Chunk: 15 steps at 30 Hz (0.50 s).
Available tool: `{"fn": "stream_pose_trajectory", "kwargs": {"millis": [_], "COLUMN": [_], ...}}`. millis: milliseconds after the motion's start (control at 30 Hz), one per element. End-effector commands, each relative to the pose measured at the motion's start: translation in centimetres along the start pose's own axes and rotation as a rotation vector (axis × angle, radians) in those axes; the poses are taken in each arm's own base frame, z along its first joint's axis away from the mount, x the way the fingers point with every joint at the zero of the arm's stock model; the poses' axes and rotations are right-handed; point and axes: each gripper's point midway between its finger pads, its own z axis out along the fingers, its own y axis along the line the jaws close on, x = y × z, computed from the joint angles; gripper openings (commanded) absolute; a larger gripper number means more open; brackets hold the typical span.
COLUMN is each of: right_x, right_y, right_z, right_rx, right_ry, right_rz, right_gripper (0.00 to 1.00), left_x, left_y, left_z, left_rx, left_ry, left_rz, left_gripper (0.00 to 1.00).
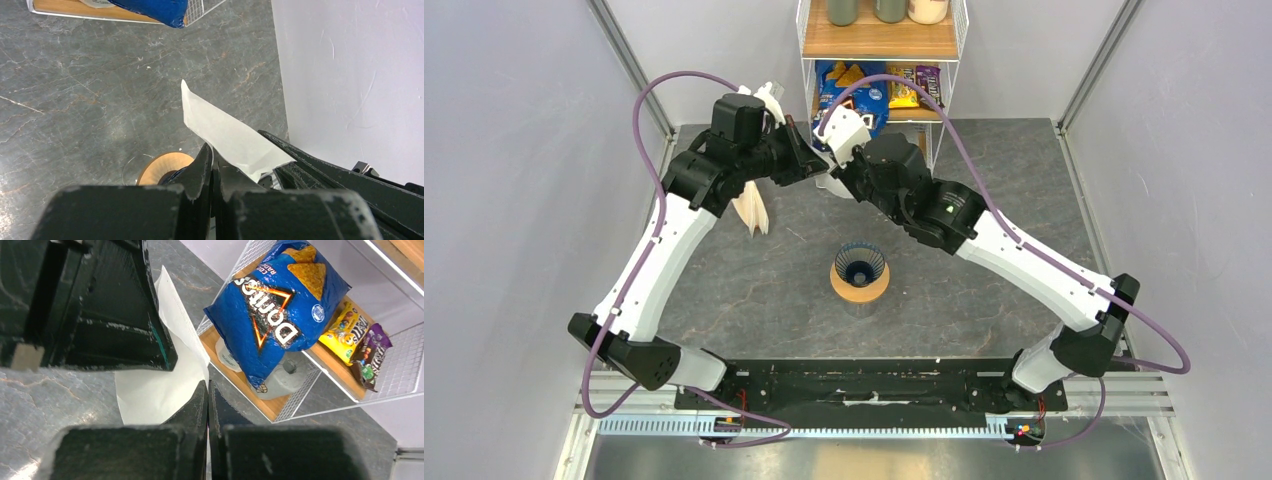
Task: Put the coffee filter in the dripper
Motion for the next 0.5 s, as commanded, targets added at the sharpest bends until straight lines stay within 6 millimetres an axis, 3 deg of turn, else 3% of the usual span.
{"fn": "stream_pose_trajectory", "kwargs": {"millis": [0,200,467], "right_x": [-2.4,-2.7,-2.5], "right_y": [-0.4,-1.5,-0.6], "right_z": [0.1,0.6,0.2], "right_rx": [0.027,0.116,0.094], "right_ry": [-0.052,-0.047,-0.025], "right_rz": [0.122,0.254,0.407], "right_gripper": [0.0,0.0,0.0], "left_x": [-1.2,-2.1,-3.2], "left_y": [0.3,1.4,1.0], "left_z": [0.4,0.7,0.9], "left_rx": [-0.052,-0.133,-0.132], "left_ry": [-0.061,-0.097,-0.146], "left_rz": [0.046,0.061,0.042], "left_gripper": [0.1,0.21,0.34]}}
